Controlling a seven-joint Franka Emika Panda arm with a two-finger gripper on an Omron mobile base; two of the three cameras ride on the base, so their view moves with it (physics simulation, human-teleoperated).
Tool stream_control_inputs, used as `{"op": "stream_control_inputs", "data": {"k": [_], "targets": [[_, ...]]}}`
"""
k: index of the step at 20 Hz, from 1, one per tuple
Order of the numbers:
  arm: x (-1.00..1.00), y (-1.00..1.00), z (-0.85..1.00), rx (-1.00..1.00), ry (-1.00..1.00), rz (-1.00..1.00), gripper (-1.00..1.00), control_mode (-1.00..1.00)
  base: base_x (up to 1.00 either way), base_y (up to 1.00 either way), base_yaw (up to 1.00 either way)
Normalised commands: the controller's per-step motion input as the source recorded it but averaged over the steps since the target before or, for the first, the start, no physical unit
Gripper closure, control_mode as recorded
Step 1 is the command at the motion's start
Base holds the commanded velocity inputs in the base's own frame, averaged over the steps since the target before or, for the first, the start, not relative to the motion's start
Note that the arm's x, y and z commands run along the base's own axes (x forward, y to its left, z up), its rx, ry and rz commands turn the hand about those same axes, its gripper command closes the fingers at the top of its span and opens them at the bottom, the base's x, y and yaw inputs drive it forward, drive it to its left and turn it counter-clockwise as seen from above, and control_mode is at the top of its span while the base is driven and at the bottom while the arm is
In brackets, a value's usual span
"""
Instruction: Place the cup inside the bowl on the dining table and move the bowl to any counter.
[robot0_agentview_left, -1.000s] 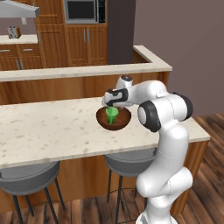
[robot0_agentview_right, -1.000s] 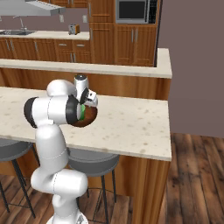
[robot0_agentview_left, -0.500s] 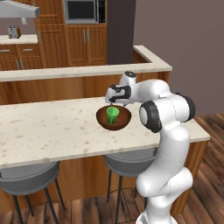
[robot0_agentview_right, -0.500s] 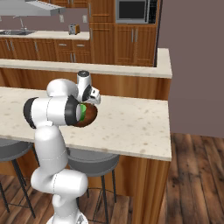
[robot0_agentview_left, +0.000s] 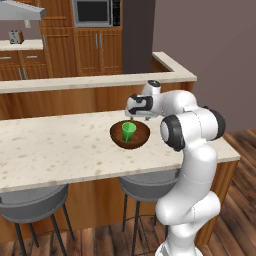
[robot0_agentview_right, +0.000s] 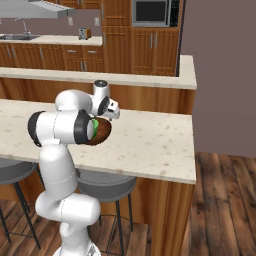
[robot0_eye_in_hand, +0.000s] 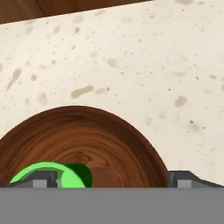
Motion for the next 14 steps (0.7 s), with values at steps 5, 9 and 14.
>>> {"op": "stream_control_inputs", "data": {"k": [5, 9, 14], "targets": [[0.00, -0.27, 0.00, 0.03, 0.00, 0.03, -1.00, -1.00, 0.00, 0.00, 0.00], [0.00, -0.23, 0.00, 0.04, 0.00, 0.05, -1.00, -1.00, 0.00, 0.00, 0.00], [0.00, -0.16, 0.00, 0.06, 0.00, 0.06, -1.00, -1.00, 0.00, 0.00, 0.00]]}}
